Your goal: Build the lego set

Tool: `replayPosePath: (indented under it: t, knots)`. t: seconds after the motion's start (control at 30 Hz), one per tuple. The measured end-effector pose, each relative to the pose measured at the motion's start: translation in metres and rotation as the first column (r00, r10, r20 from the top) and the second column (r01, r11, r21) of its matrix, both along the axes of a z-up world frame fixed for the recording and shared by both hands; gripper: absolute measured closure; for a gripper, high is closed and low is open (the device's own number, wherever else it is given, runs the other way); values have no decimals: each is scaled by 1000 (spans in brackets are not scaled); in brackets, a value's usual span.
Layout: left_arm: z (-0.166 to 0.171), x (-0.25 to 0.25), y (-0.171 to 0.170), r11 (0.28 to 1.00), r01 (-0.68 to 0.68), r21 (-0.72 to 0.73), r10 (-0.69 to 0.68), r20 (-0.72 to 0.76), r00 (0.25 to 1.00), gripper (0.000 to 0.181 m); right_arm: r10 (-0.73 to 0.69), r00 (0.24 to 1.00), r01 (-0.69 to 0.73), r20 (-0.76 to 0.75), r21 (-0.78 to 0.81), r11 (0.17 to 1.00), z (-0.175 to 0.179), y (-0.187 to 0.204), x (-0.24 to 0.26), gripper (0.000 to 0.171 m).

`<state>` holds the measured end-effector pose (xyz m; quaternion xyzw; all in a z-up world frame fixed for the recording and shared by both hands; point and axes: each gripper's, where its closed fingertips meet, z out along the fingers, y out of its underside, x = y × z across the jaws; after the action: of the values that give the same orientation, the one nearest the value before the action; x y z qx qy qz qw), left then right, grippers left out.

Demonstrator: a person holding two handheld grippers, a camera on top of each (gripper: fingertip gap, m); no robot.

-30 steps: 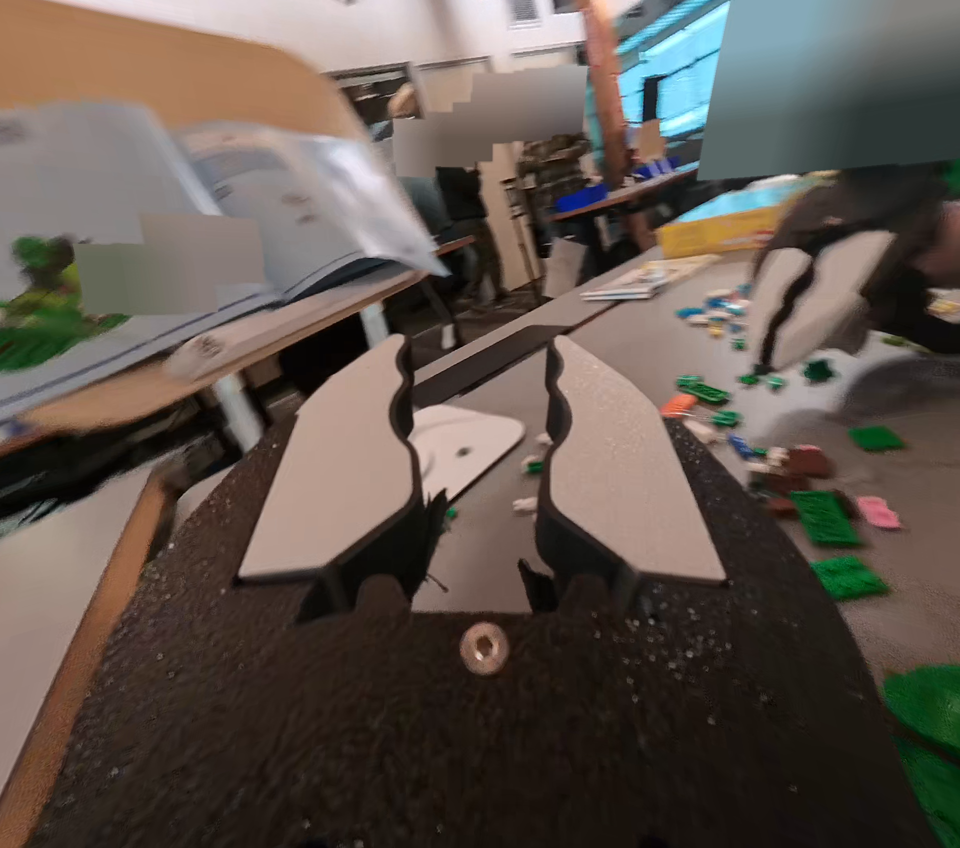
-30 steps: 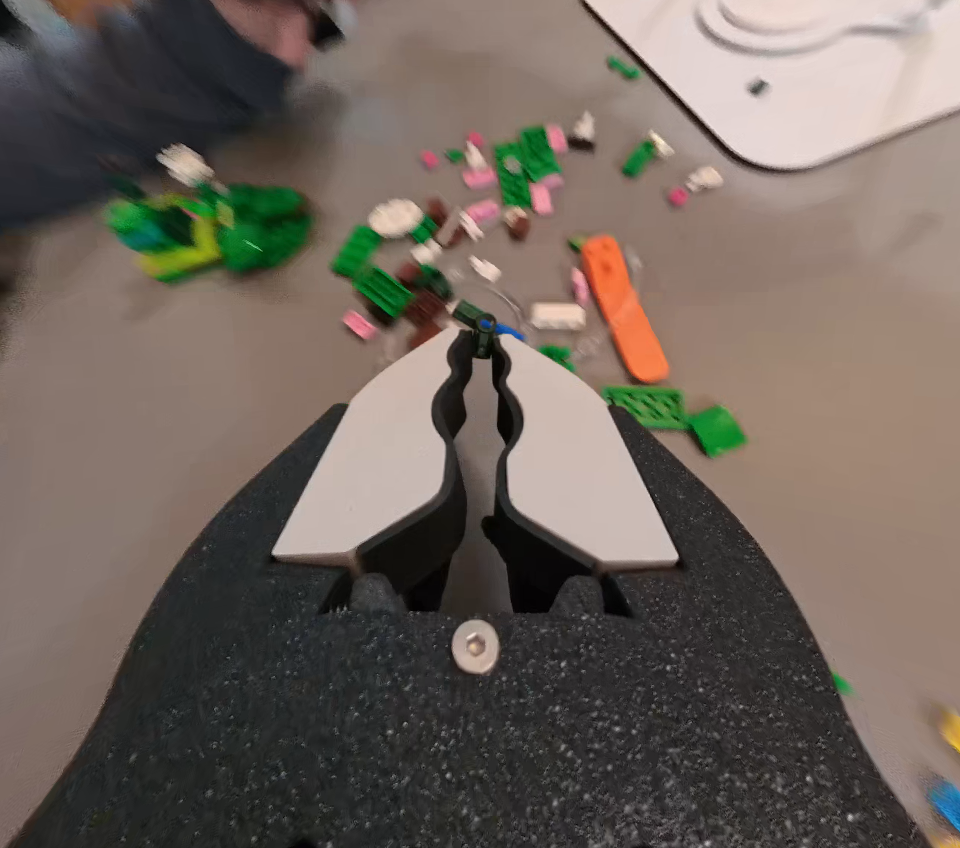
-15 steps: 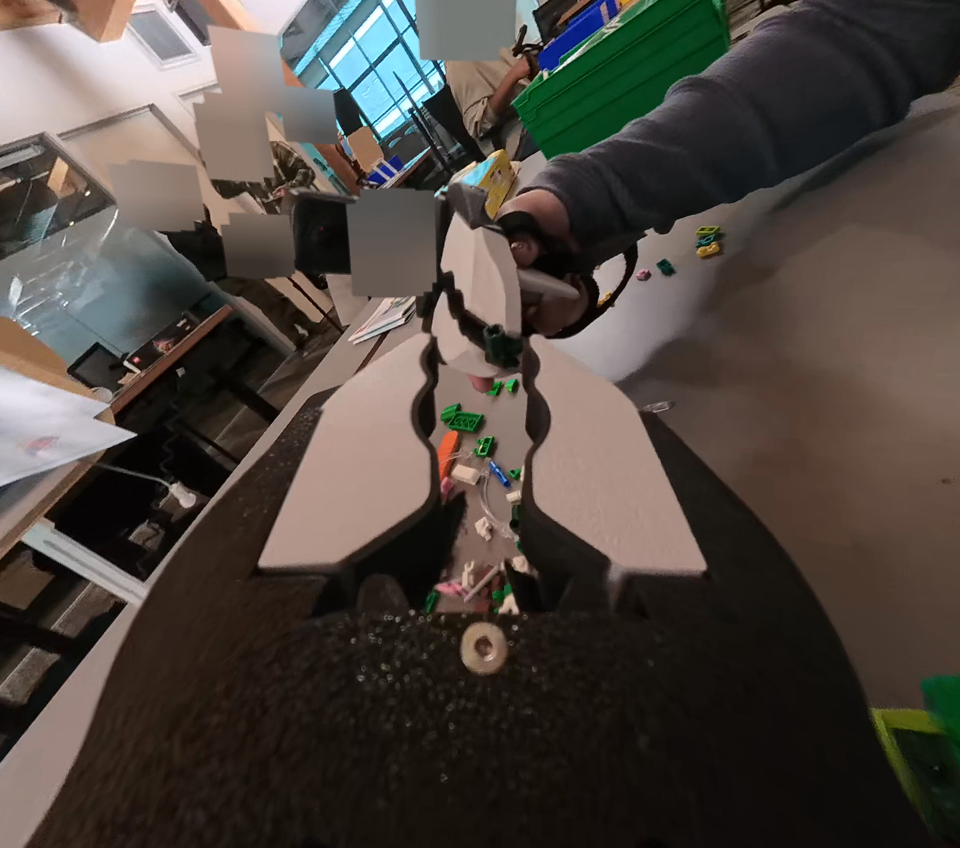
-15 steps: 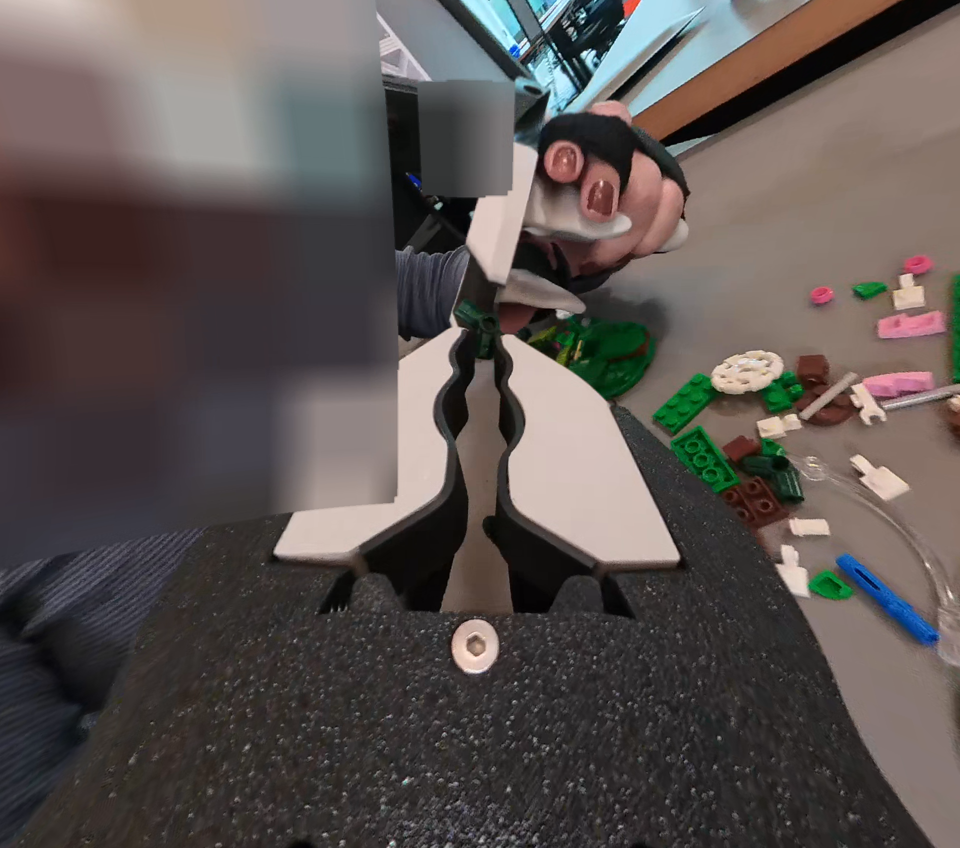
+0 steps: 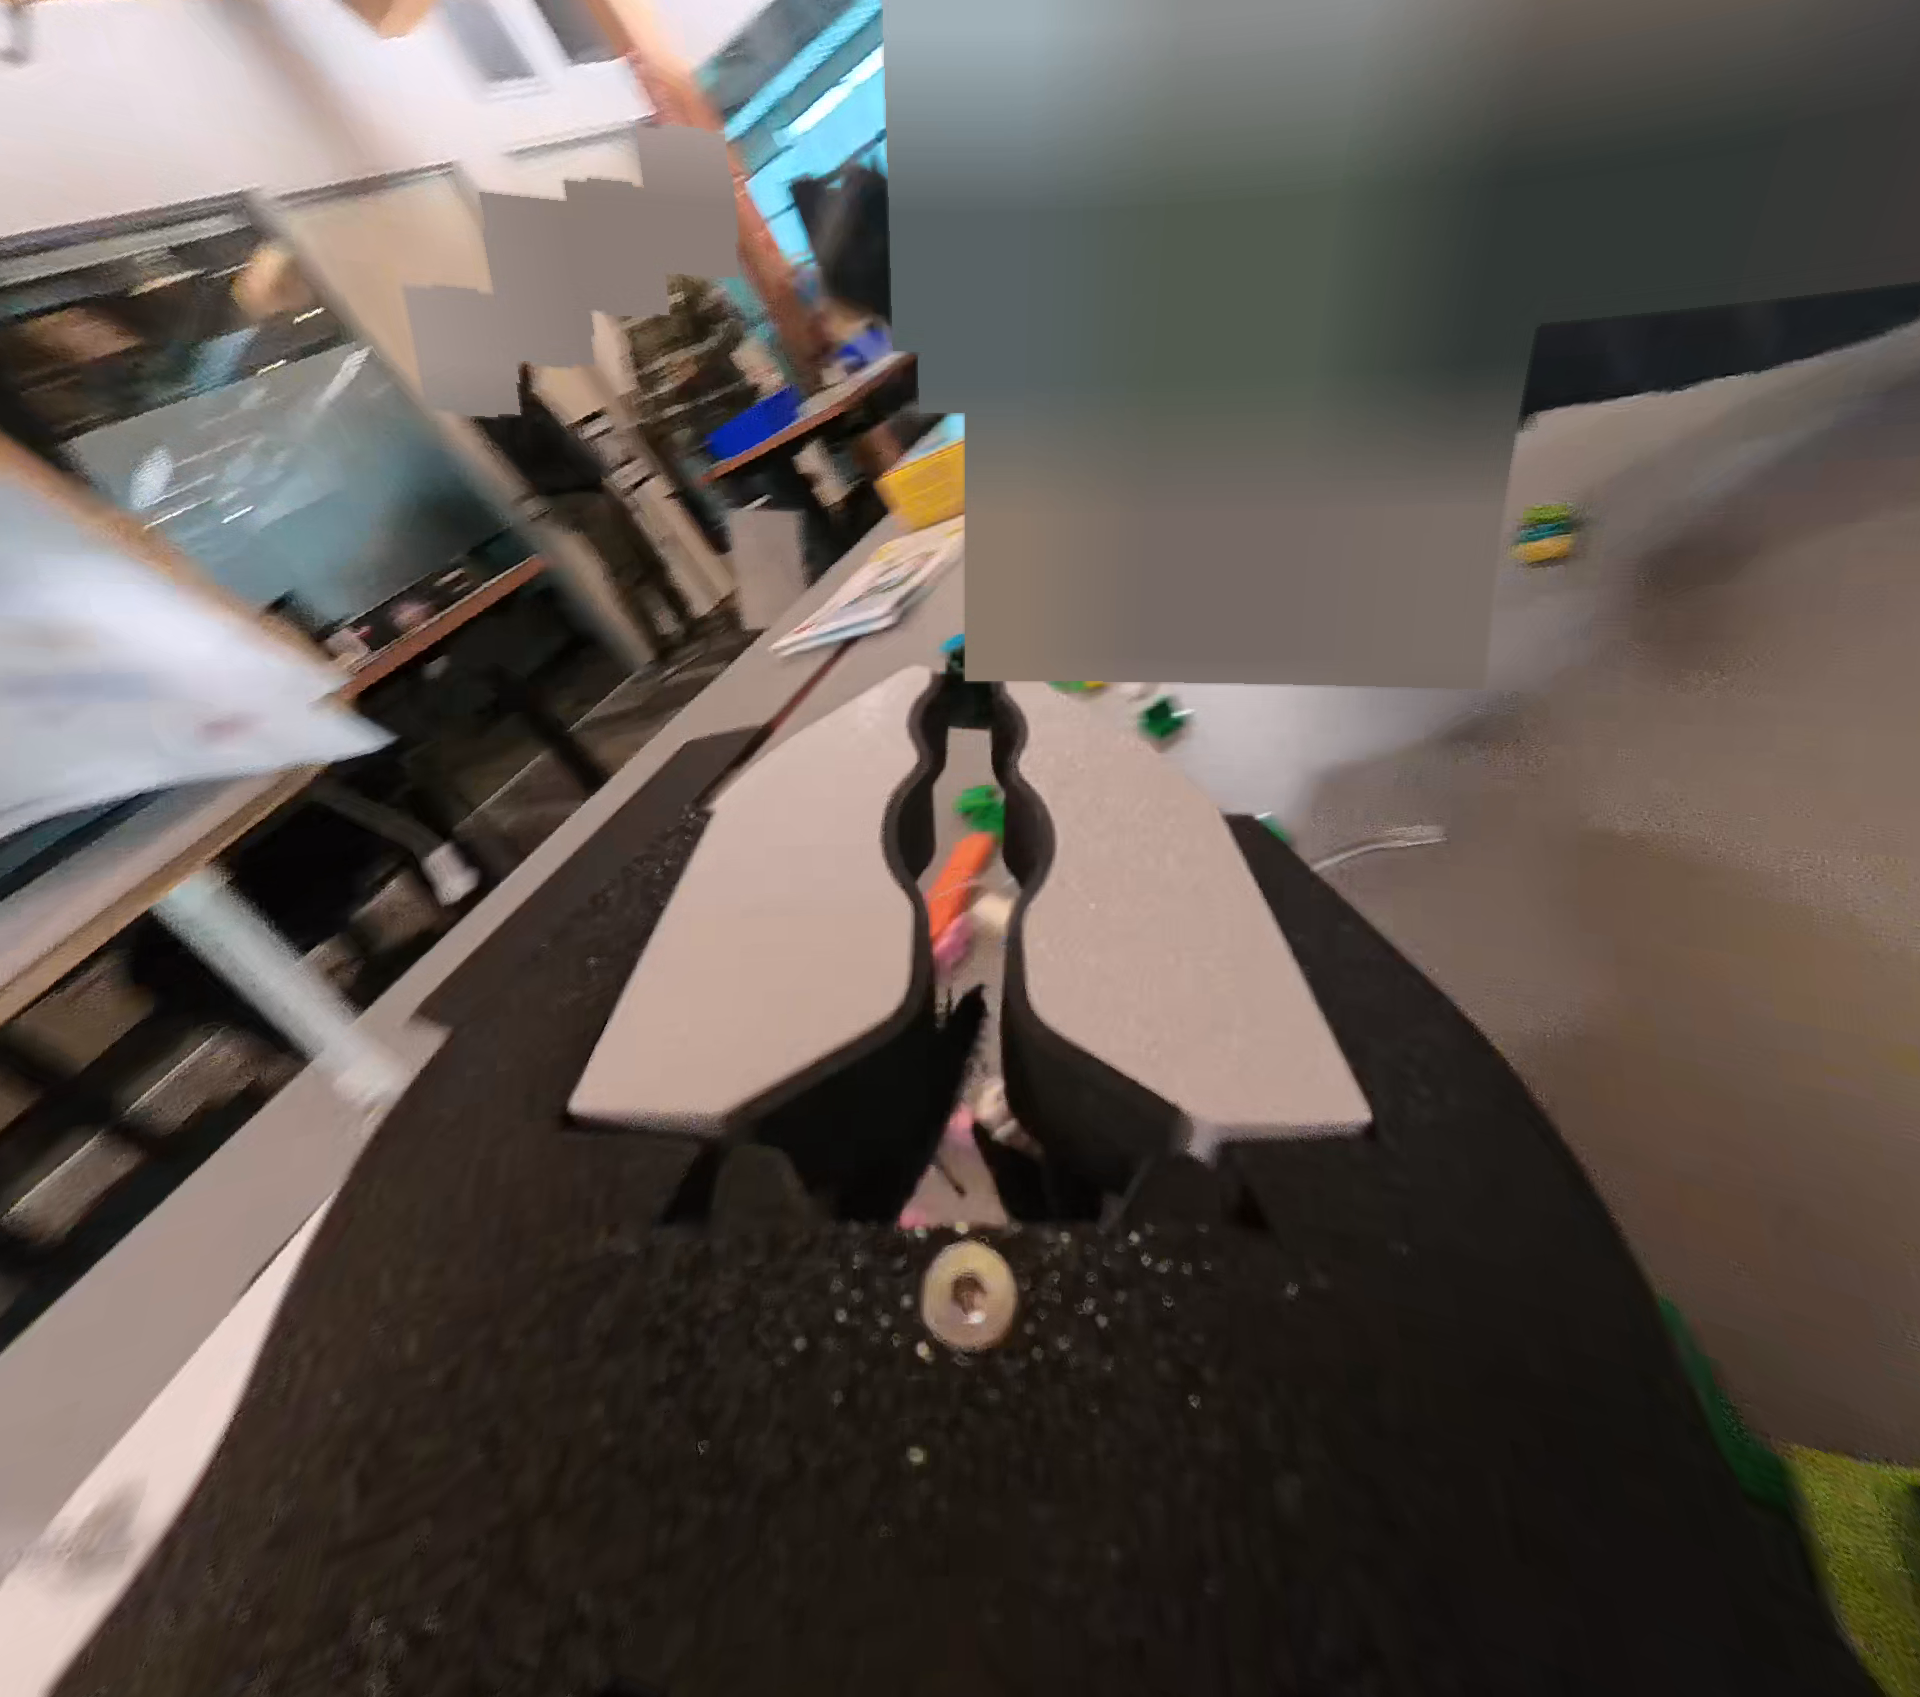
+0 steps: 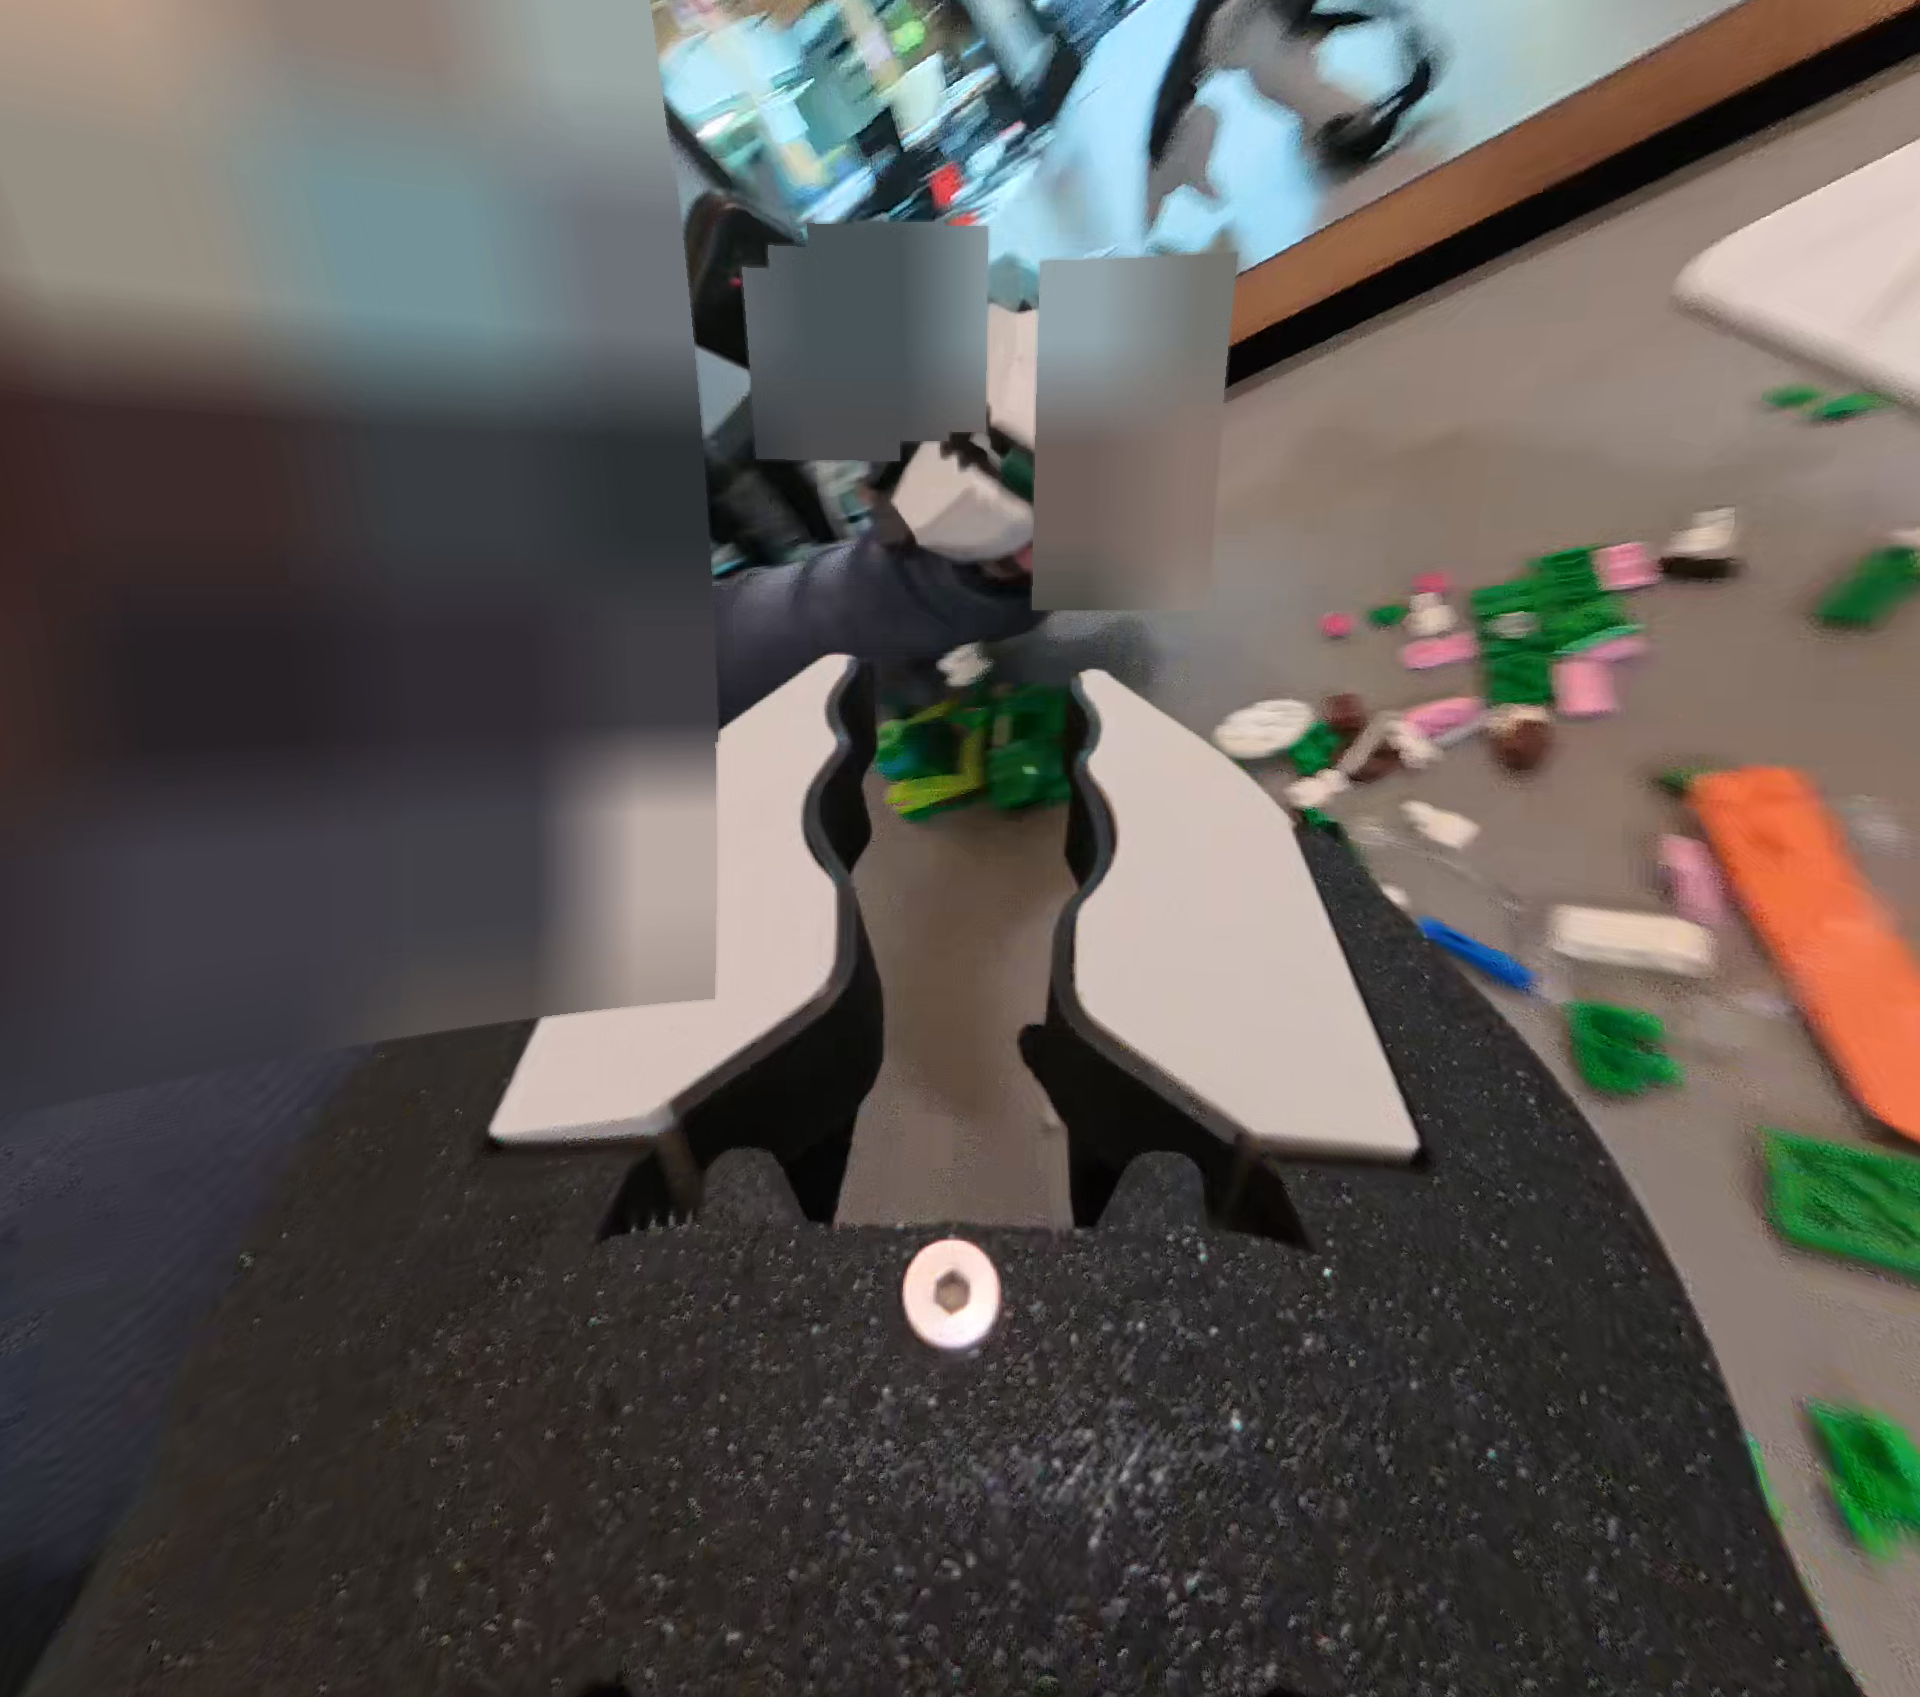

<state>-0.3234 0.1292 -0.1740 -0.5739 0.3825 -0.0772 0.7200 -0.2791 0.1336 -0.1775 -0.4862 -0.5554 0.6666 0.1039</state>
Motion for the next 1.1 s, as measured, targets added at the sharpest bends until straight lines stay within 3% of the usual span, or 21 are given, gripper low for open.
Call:
replayPosePath:
  t: [0.03,0.13,0.23,0.37,0.47,0.53,0.63,0.9,1.1]
  knots:
    - [0,-15,7,996,-84,1,84,9,996,174,-85,996,87,-32,60,994,0,9,6,136]
    - [0,-68,23,929,-369,4,369,29,929,174,-375,917,399,-140,260,879,-8,42,33,128]
    - [-1,-119,25,824,-567,-11,566,78,821,174,-587,756,650,-291,439,620,-15,77,72,127]
    - [-3,-159,20,744,-666,-55,664,178,726,174,-693,538,810,-480,522,267,-11,111,119,132]
    - [-7,-174,18,698,-711,-90,711,209,671,173,-705,428,860,-565,495,125,-4,127,136,136]
    - [-16,-187,18,622,-772,-128,781,167,601,173,-708,386,877,-591,473,84,-3,134,140,137]
    - [-21,-190,20,590,-798,-123,807,119,578,173,-702,362,887,-613,459,56,-8,140,143,142]
    - [-27,-174,31,619,-783,-59,785,17,619,173,-701,378,885,-605,458,81,-13,140,138,146]
    - [-26,-173,30,630,-774,-60,776,32,630,173,-705,389,885,-593,452,108,-14,140,137,148]
